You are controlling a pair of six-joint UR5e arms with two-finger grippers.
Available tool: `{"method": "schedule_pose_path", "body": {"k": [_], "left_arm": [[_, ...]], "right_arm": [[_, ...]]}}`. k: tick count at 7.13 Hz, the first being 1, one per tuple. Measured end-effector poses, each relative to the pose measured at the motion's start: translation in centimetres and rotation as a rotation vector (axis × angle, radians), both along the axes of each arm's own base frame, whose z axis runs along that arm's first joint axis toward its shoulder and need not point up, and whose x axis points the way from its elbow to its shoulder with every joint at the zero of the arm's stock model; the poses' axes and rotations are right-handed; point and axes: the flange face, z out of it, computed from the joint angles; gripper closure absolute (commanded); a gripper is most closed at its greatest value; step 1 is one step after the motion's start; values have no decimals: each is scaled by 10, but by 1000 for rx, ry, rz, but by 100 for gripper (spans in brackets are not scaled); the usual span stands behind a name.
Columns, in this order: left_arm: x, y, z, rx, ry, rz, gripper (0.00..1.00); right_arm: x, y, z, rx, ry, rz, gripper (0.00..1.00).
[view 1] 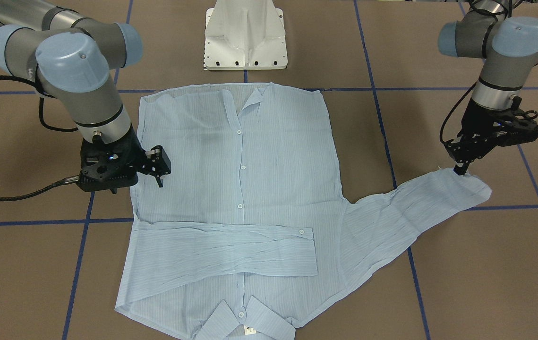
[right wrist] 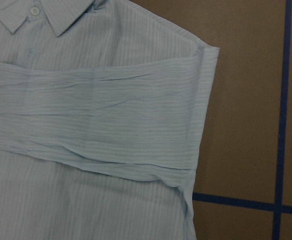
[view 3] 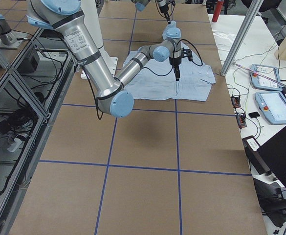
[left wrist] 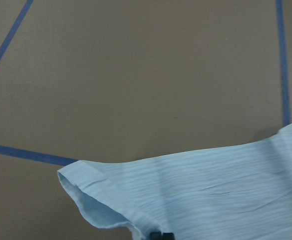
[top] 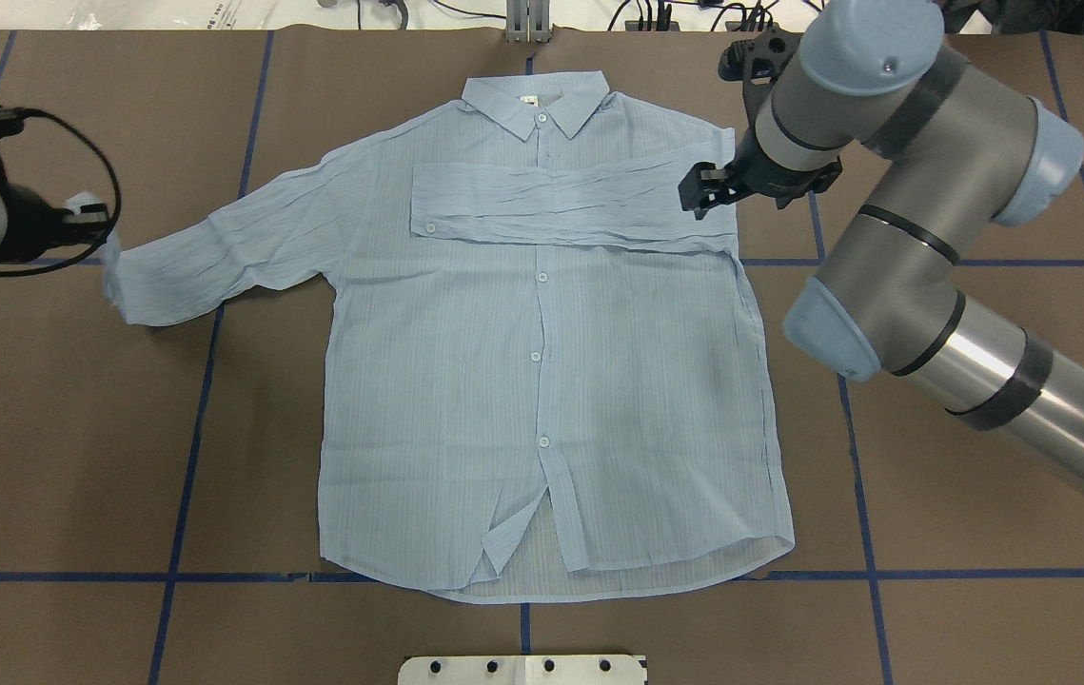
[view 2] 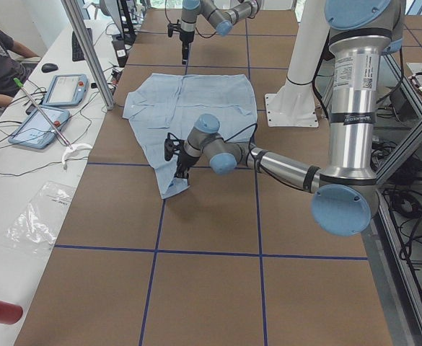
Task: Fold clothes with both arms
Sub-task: 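Grasp the other sleeve cuff with the left gripper while the right gripper withdraws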
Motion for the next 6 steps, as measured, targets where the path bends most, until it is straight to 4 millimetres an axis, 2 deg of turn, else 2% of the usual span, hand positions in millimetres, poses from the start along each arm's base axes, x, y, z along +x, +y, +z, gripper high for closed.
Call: {"method": "schedule_pose_path", "body": {"k": [2,4,5,6], "left_arm": [[45,-32,-124,-49,46,-35,100],[109,-51,-246,-150,185,-111,100],[143,-55,-298,-206,278,-150,100],[174,-51,-343,-251,398,-178,100]], "right_arm": [[46,2,59,-2,37,-76,0],[100,7,128,7,92,-156,0],[118,8,150,10,112,-184,0],[130,11,166,4,119,-203,0]]}}
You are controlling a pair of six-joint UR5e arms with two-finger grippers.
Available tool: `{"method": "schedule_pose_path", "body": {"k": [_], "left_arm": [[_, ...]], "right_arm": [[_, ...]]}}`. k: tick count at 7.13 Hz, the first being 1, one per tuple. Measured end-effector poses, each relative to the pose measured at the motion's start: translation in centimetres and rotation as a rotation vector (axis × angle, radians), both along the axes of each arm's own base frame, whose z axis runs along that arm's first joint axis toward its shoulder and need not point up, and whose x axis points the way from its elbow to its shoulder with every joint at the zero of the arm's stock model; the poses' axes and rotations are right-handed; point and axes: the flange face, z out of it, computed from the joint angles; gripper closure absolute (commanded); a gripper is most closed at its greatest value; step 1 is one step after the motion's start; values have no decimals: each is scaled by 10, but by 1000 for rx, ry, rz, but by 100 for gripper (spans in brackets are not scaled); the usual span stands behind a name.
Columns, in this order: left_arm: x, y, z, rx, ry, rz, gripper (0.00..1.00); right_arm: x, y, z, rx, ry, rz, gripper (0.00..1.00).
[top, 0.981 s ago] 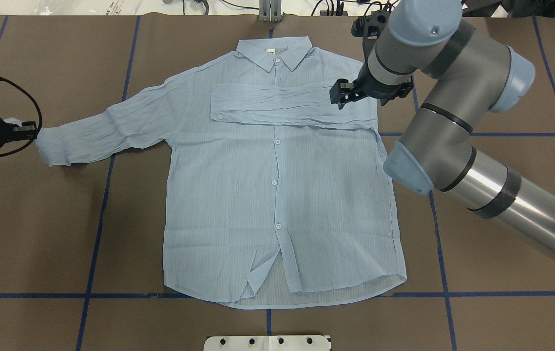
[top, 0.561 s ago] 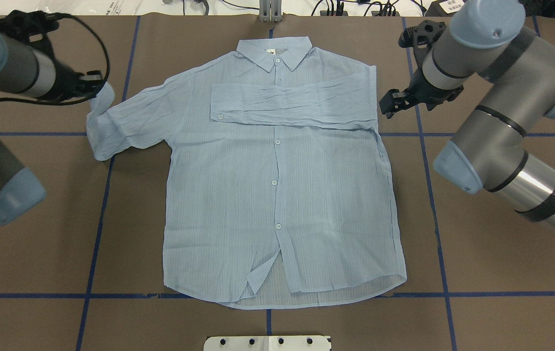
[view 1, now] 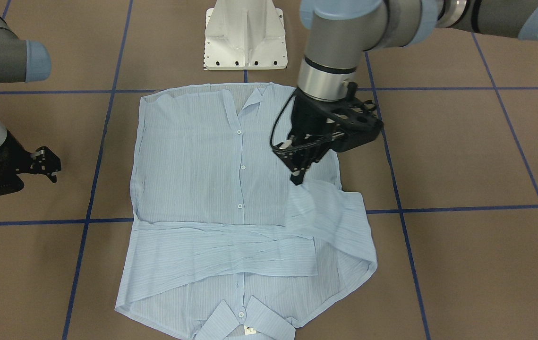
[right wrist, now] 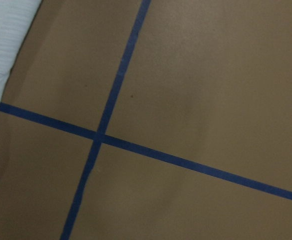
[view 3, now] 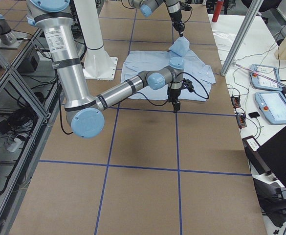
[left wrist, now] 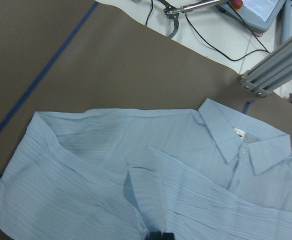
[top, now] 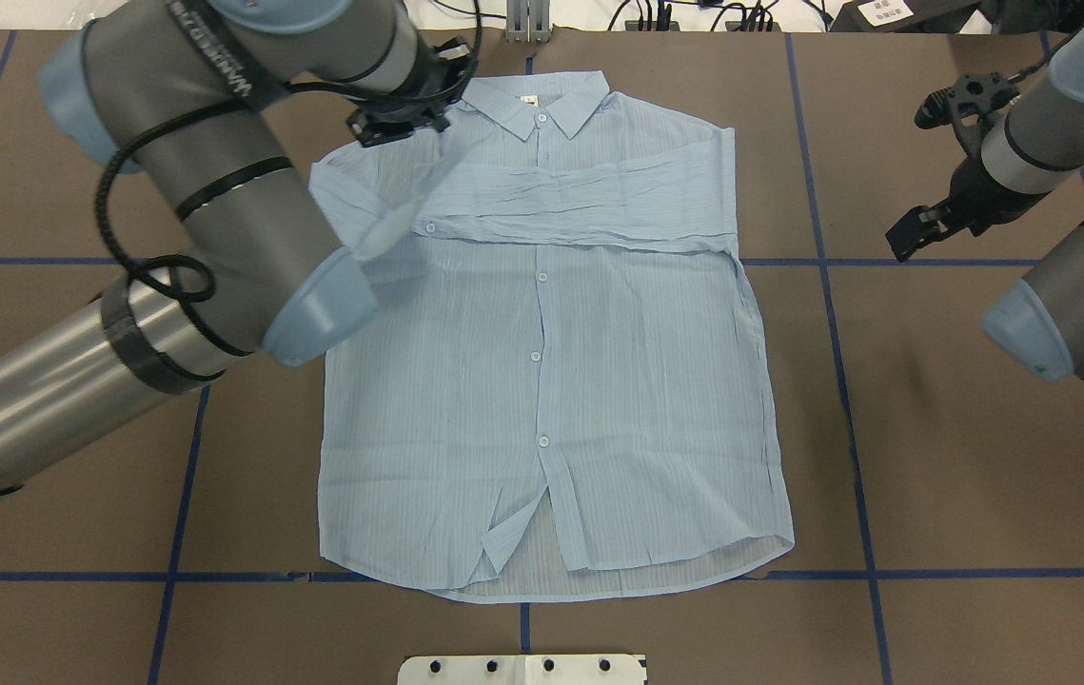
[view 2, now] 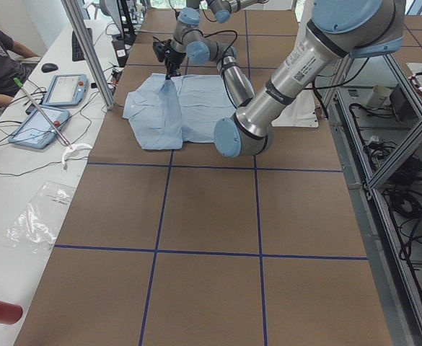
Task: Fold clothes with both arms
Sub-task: 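Grasp the other sleeve cuff with the left gripper while the right gripper withdraws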
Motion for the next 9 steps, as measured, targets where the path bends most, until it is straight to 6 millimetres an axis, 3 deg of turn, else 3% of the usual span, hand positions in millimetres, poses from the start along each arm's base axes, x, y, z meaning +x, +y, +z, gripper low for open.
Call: {"method": "schedule_pose_path", "body": {"k": [1,2,5,6,7,8,9], "left_arm": [[29,8,-23,-29,104,-12,100],[56,15,-25,-54,155,-9,100],[97,14,2,-93,169,-26,100],[118,12,8,-89,187,-46,100],[152,14,11,-85,212,-58,100],[186,23,10,-86,230,-49,4],[218,46,8,-72,237,-18,0]], "right_arm": [[7,2,8,-12,-7,-10,0],[10,4,12,-23,-16,-16,0],[9,5,15,-30,-24,-21,0],[8,3,17,-23,-31,-21,0],[6,0,25,-12,-42,-23,0],[3,-4,35,2,-56,-25,0],[1,-7,43,8,-71,-28,0]]}}
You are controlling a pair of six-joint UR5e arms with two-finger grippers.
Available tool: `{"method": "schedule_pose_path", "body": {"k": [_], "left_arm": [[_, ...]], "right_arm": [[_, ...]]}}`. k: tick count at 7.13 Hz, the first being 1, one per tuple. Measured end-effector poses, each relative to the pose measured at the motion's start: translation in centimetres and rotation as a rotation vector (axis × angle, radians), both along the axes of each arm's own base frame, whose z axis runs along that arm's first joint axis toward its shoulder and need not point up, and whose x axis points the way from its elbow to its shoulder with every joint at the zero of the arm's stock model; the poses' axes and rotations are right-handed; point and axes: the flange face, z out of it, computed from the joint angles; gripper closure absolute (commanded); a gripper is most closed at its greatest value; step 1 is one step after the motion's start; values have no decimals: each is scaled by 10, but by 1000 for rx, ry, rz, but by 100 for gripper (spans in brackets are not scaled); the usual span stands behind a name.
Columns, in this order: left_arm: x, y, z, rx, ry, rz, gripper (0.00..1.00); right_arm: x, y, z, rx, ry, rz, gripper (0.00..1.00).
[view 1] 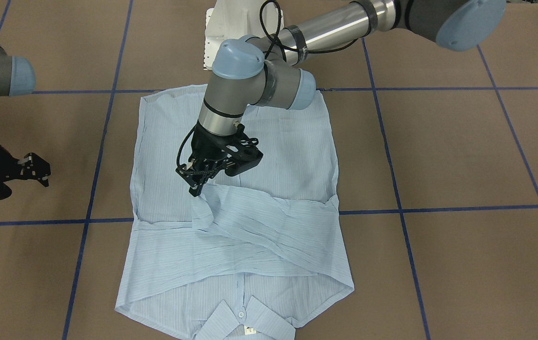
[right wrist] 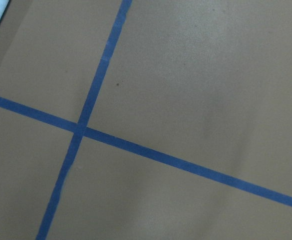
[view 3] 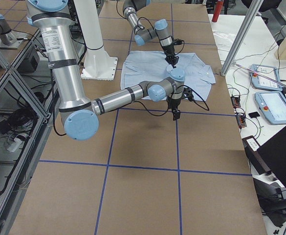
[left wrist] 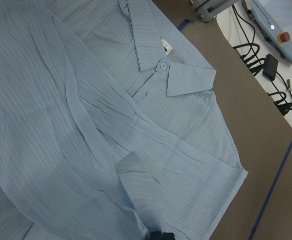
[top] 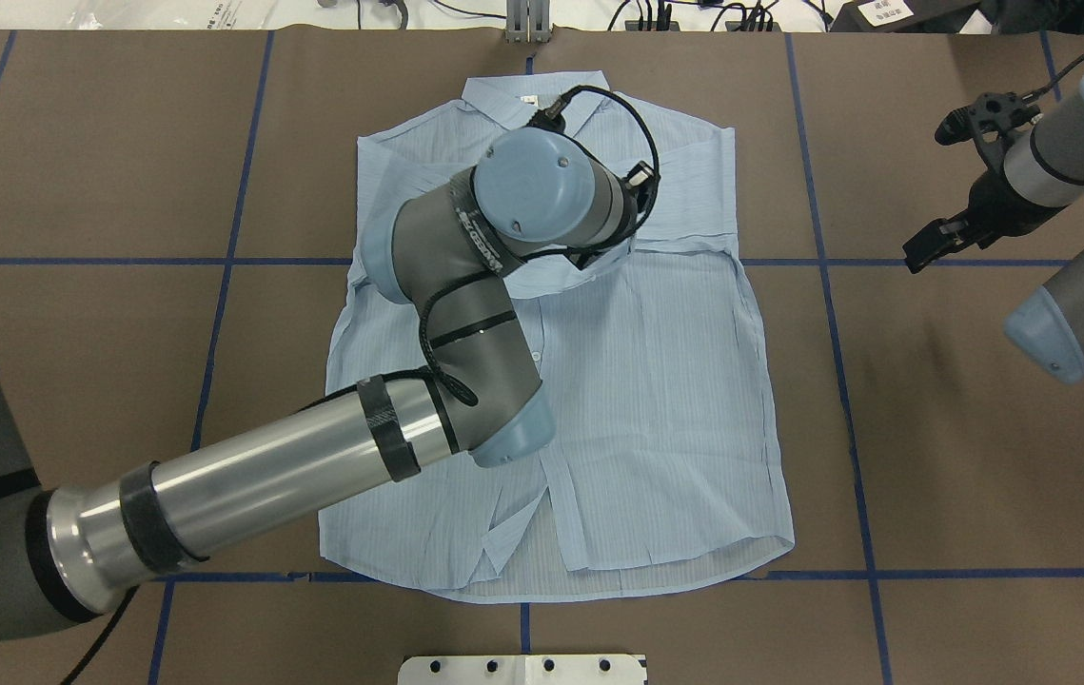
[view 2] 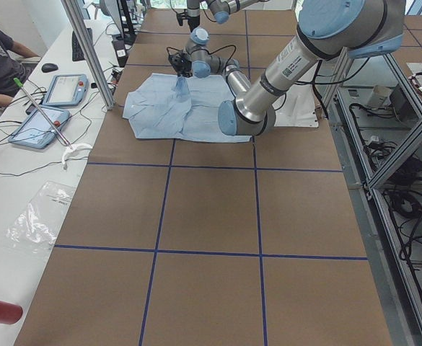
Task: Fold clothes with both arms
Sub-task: 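Fold the sleeve across the chest with the left gripper and release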
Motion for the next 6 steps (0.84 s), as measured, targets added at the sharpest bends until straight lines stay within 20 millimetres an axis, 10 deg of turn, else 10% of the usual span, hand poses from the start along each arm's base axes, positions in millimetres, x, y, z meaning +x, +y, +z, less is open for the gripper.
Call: {"method": "schedule_pose_path", "body": {"k": [3,6], "left_arm": [[31,48,6,183,-19,91,0],[-42,68,38,268,-44,149,0]], "right_arm": [[-2,-2,1,5,-25,-7,0],[-6,0,-16,-13,-56,33,0]]}}
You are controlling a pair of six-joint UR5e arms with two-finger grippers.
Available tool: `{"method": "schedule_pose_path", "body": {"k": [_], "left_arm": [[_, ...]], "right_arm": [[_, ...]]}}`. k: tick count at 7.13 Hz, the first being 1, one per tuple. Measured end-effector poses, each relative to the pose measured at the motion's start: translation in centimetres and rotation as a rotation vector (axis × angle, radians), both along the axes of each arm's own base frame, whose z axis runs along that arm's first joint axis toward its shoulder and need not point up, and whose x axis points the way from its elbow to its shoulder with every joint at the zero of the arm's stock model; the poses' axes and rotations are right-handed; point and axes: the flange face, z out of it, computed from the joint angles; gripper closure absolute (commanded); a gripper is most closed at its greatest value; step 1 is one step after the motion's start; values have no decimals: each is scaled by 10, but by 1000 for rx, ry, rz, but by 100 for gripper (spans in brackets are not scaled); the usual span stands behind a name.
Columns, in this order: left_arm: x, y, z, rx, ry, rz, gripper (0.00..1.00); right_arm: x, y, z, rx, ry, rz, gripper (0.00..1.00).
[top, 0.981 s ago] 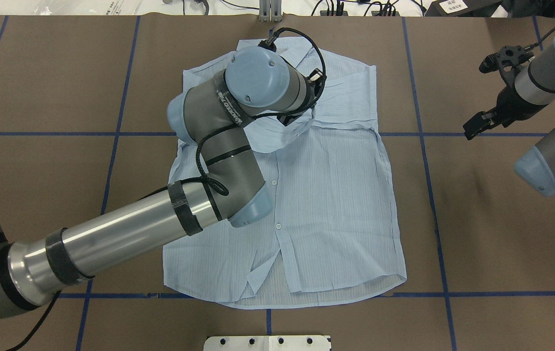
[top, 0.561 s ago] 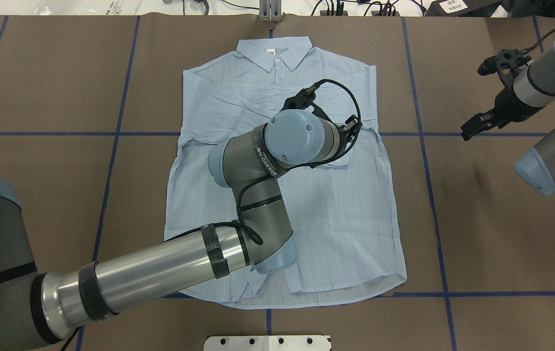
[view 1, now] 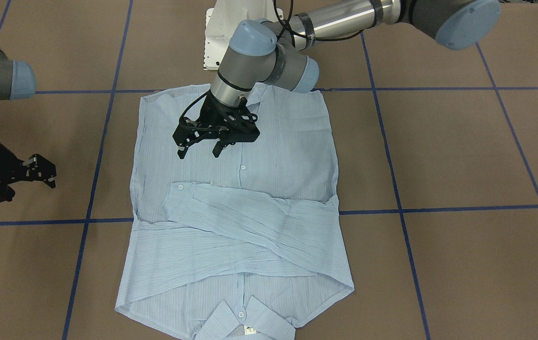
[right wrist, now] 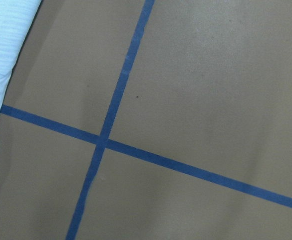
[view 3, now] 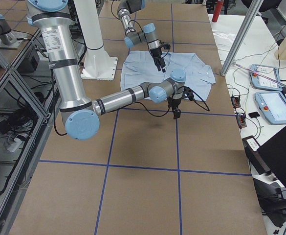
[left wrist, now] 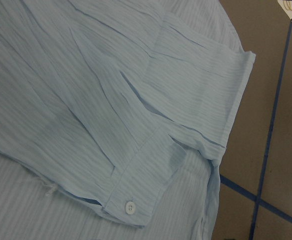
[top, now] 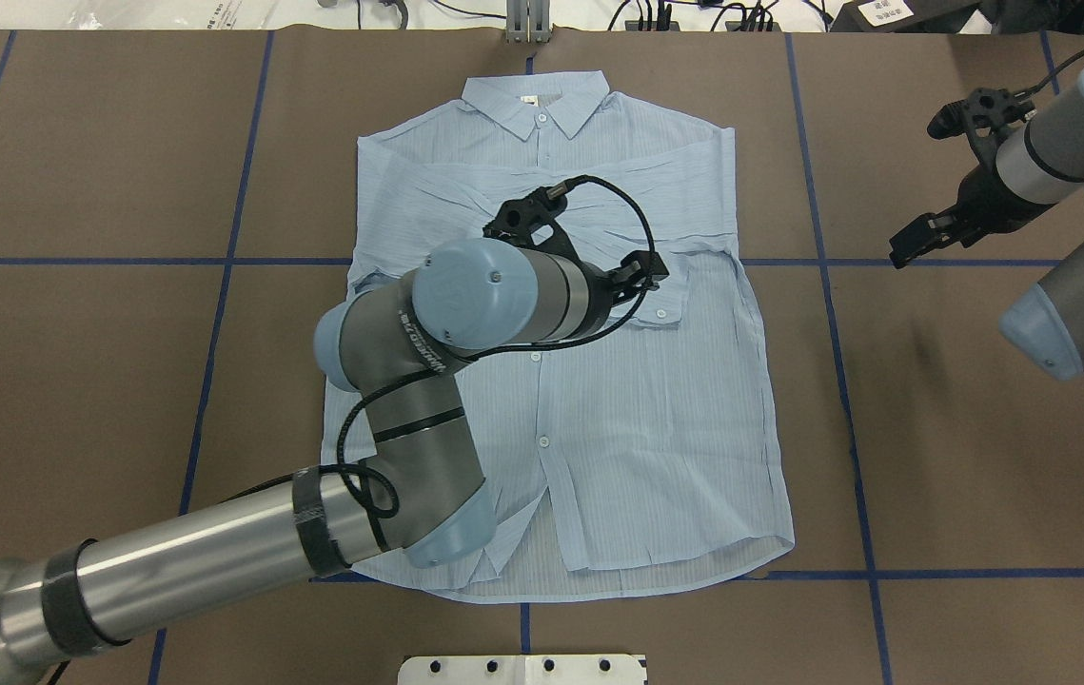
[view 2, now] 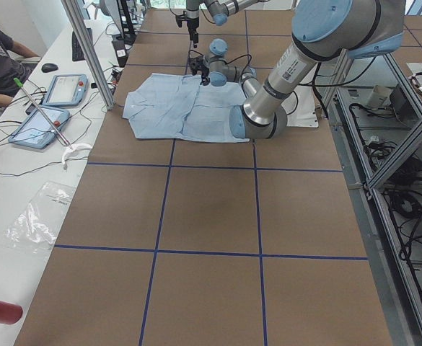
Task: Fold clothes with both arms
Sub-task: 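Fold the sleeve across the chest with the left gripper and release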
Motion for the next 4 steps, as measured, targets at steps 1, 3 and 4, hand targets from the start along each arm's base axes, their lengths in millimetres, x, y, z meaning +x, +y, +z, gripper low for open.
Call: {"method": "schedule_pose_path", "body": {"k": [1,3,4], "left_arm": [[-31,9,11,20,-41,24,0],[-92,36,51,80,-169,80,0],[-117,48,66,105,-228,110,0]], "right_arm": [[-8,10,-8,-3,-27,30,0],[-48,57,-12,-12,-111,113,0],[-66,87,-17,-23,-151,142,0]]}}
